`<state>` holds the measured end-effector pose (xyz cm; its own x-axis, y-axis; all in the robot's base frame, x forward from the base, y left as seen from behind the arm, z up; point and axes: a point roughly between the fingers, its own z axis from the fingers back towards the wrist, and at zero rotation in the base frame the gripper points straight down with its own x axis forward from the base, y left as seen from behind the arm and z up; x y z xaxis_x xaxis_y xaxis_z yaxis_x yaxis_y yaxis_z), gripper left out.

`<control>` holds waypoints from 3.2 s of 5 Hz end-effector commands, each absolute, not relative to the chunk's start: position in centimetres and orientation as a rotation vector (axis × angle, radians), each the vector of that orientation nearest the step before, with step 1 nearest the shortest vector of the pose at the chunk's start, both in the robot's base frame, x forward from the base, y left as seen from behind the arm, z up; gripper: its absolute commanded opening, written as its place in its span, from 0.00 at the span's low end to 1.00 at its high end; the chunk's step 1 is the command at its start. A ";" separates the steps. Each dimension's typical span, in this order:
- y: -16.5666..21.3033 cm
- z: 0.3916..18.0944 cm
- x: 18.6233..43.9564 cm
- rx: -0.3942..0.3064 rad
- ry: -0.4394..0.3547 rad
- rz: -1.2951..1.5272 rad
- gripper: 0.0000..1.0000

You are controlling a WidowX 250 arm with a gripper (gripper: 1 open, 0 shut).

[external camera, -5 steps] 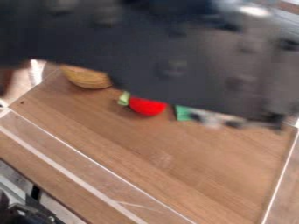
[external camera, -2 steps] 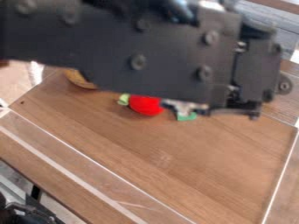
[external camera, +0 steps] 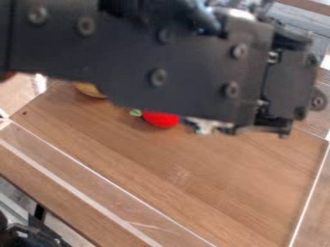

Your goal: Move the red object to the right side of the table

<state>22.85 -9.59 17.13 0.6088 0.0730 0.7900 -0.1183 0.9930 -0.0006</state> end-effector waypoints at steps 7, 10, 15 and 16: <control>-10.9 19.0 23.0 0.104 -0.917 -0.136 0.00; -10.7 18.8 22.6 0.104 -0.936 -0.190 0.00; -11.1 18.8 21.5 0.069 -0.859 -0.072 0.00; -10.8 18.9 21.5 0.067 -0.850 -0.045 0.00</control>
